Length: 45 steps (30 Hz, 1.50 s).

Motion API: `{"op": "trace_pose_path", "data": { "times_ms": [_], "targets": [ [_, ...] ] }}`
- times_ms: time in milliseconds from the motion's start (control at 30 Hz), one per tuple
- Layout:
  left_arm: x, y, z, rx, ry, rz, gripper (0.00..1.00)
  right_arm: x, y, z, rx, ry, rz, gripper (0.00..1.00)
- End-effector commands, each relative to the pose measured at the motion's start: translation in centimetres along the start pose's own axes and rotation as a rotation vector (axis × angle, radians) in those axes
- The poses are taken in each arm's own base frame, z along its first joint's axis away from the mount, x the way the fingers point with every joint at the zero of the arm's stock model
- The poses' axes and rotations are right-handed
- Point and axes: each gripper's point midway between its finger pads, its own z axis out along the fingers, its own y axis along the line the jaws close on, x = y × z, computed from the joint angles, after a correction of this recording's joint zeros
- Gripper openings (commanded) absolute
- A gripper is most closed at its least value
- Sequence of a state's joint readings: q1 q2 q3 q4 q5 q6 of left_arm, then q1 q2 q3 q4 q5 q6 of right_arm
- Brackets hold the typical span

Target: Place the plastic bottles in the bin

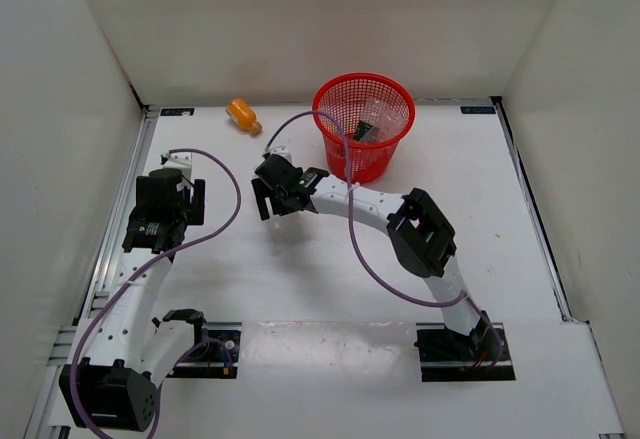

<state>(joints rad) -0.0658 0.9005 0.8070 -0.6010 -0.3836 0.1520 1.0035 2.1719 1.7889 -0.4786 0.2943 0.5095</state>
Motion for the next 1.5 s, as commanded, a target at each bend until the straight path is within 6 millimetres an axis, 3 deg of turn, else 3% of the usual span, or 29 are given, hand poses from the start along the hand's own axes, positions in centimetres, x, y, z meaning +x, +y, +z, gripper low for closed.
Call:
{"op": "trace_pose_path", "data": {
  "times_ms": [0, 67, 267, 367, 433, 567, 700, 867, 900, 967, 1000, 1067, 1100, 1167, 1200, 1300, 1400, 1467],
  "targets": [
    [-1.2, 0.0, -0.5, 0.013, -0.044, -0.025, 1.00, 3.6, -0.2, -0.5, -0.006, 0.115, -0.132, 0.92],
    [-1.2, 0.0, -0.5, 0.013, -0.044, -0.025, 1.00, 3.7, 0.0, 0.2, 0.013, 0.109, -0.156, 0.99],
    [-1.2, 0.0, -0.5, 0.013, -0.044, -0.025, 1.00, 3.3, -1.4, 2.2, 0.115, 0.116, -0.236, 0.99],
    [-1.2, 0.0, -0.5, 0.013, -0.044, -0.025, 1.00, 3.8, -1.7, 2.1, 0.125, 0.134, -0.233, 0.99],
    [-1.2, 0.0, -0.5, 0.013, -0.044, -0.025, 1.00, 3.7, -1.7, 1.7, 0.116, 0.110, -0.202, 0.94],
    [-1.2, 0.0, -0.5, 0.013, -0.044, -0.016, 1.00, 2.2, -1.2, 0.1, 0.086, 0.048, -0.157, 0.54],
    [-1.1, -0.1, -0.3, 0.014, -0.036, -0.013, 1.00, -2.3, 0.5, -3.1, 0.020, -0.085, -0.137, 0.31],
    [-3.1, 0.4, -0.5, 0.009, -0.063, 0.006, 1.00, -12.5, 2.0, -12.4, -0.053, -0.421, -0.143, 0.27],
    [-3.7, 0.6, -0.6, 0.008, -0.070, 0.014, 1.00, -15.4, 1.2, -15.2, -0.054, -0.521, -0.110, 0.27],
    [-5.8, 0.6, -0.7, 0.024, -0.100, 0.018, 1.00, -18.6, -0.4, -18.2, -0.025, -0.631, -0.080, 0.27],
    [-6.7, 0.6, -0.8, 0.036, -0.114, 0.033, 1.00, -21.0, -2.0, -20.6, -0.023, -0.715, -0.039, 0.27],
    [-9.8, 0.1, -1.3, 0.094, -0.174, 0.051, 1.00, -23.2, -4.7, -22.4, 0.042, -0.794, -0.007, 0.27],
    [-10.4, -0.5, -0.5, 0.121, -0.162, 0.058, 1.00, -24.5, -7.2, -23.1, 0.092, -0.830, 0.017, 0.27],
    [-12.0, -1.8, 0.0, 0.191, -0.178, 0.074, 1.00, -25.9, -9.8, -23.8, 0.146, -0.863, 0.028, 0.27],
    [-13.3, -2.2, 0.9, 0.206, -0.174, 0.089, 1.00, -26.5, -12.3, -22.7, 0.195, -0.855, 0.047, 0.27],
    [-15.9, -4.6, 2.7, 0.291, -0.189, 0.174, 1.00, -27.3, -16.8, -21.1, 0.280, -0.828, 0.077, 0.31],
    [-18.4, -7.7, 4.0, 0.377, -0.215, 0.238, 1.00, -26.2, -20.6, -18.2, 0.337, -0.756, 0.150, 0.39],
    [-20.7, -9.2, 6.6, 0.365, -0.205, 0.251, 1.00, -25.1, -23.0, -16.4, 0.375, -0.707, 0.190, 0.39]
  ]
}}
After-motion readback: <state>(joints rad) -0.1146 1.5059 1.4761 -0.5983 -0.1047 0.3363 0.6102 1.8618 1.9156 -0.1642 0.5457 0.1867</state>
